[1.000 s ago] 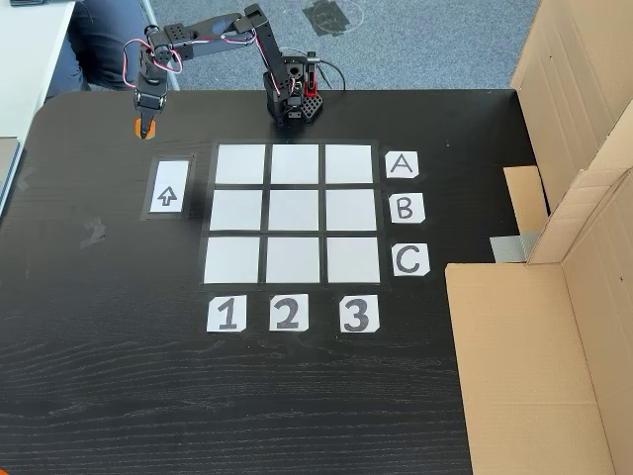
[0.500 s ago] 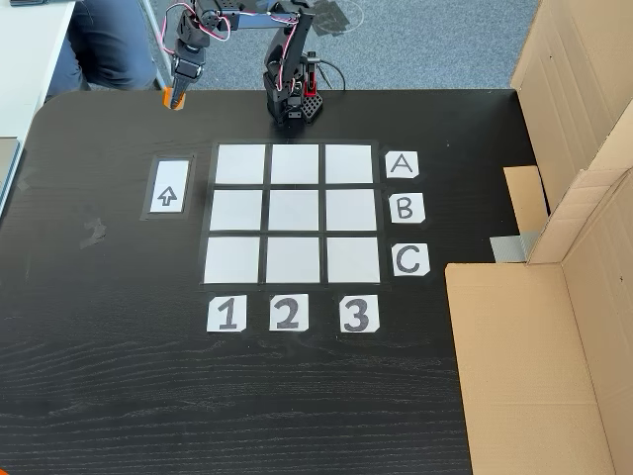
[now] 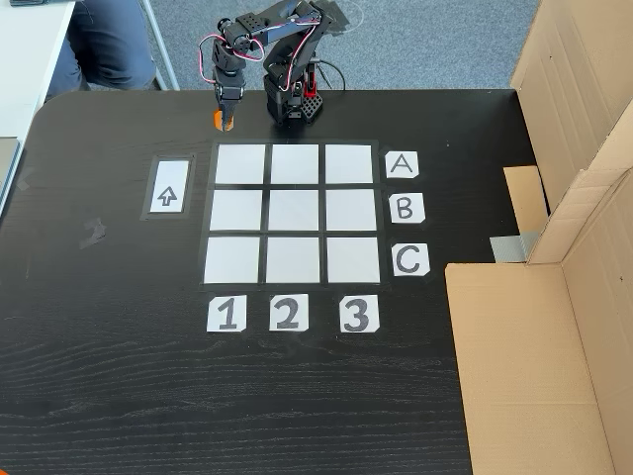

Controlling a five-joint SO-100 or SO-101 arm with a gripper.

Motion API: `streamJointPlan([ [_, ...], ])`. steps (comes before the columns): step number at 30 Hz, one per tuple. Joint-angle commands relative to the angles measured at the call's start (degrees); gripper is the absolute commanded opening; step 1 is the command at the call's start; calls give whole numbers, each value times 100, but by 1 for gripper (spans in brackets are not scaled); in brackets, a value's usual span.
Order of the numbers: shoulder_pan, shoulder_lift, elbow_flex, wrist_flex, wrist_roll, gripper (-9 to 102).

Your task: Pick up the round, orange token and place it in the grid on square A1.

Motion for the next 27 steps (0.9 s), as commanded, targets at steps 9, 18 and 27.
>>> streamJointPlan([
  [9,-220,-26,747,-413,-26,2],
  [18,-264,-861,923,-1538,-105,2],
  [27,-800,-1521,923,-2039,-97,2],
])
